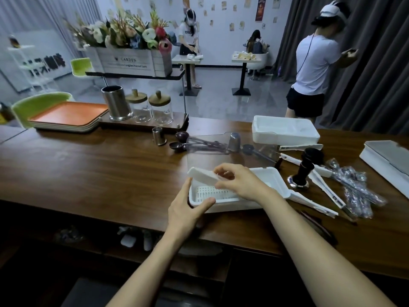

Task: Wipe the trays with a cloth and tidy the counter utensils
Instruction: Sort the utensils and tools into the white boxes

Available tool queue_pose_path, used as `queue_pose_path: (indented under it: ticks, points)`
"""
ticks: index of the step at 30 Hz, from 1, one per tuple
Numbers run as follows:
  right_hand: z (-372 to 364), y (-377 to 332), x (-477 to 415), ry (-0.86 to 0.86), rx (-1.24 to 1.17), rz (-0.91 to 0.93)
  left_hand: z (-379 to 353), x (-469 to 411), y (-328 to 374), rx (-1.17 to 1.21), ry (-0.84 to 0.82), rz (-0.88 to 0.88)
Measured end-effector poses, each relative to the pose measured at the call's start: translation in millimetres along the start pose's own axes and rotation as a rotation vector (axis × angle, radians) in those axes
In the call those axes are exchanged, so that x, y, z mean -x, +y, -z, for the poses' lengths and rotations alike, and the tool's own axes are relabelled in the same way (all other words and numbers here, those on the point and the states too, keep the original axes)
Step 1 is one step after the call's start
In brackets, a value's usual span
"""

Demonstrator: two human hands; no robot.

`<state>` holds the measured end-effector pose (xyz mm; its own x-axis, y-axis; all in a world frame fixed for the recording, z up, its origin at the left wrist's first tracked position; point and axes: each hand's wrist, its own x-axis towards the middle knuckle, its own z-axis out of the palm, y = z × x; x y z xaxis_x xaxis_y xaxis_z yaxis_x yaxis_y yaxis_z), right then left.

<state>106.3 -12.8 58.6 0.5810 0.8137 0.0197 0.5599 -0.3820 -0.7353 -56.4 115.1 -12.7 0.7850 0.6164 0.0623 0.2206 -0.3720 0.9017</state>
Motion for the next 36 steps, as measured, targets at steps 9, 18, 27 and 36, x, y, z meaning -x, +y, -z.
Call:
queue_pose_path:
  ticks: [9, 18, 27, 36]
  points:
    - [-7.8, -0.3, -5.2, -0.104, 0.147, -0.011, -0.5, 1.9, 1.5, 0.021, 0.023, -0.014]
    - [5.6, 27.7, 0.3, -0.079, 0.428, -0.147, -1.0, 1.4, 2.8, 0.020, 0.022, -0.012]
    - [20.1, 32.0, -1.7, -0.243, 0.279, -0.300, -0.7, 0.8, 1.2, 0.035, 0.026, -0.022]
    - [15.5, 34.9, 20.3, -0.045, 0.194, -0.225, -0.6, 0.3, 1.1, 0.019, 0.020, -0.011]
